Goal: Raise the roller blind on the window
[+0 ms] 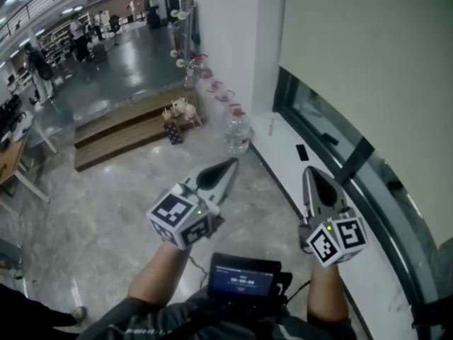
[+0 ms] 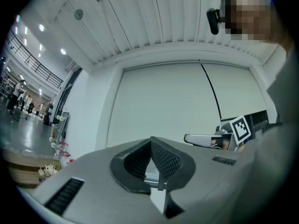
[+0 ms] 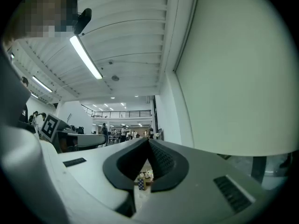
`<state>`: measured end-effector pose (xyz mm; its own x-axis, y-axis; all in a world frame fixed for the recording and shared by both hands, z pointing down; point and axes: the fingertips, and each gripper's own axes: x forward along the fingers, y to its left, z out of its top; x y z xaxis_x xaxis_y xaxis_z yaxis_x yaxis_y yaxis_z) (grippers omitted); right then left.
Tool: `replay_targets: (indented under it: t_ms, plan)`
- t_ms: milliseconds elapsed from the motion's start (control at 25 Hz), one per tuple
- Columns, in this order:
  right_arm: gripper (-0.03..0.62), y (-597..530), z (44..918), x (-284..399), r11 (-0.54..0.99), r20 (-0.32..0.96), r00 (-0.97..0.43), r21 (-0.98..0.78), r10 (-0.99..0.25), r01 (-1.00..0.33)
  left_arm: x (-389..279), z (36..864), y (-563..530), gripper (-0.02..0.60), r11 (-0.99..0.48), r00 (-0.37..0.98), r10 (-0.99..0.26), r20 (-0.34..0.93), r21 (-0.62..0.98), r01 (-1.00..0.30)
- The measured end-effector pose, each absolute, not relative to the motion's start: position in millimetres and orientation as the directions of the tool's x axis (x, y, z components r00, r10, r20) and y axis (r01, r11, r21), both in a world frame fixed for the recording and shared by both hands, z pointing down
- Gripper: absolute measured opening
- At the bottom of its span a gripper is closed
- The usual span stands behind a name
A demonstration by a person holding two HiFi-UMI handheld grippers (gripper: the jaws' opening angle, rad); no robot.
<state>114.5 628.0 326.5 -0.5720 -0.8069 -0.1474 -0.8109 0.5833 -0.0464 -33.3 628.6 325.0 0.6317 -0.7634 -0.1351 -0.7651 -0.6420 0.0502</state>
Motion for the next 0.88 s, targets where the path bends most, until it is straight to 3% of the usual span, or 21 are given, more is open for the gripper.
replay_targets:
  t_ms: [880]
  plan:
    - [0.002,604.6,323.1,65.3,0.535,-0.131,-0.528,-0.019,-0.839,-0.845,-85.5,327.7,602.8,-0.012,-0.674,0.658,-0.735,-0.165,0.06,-0.737]
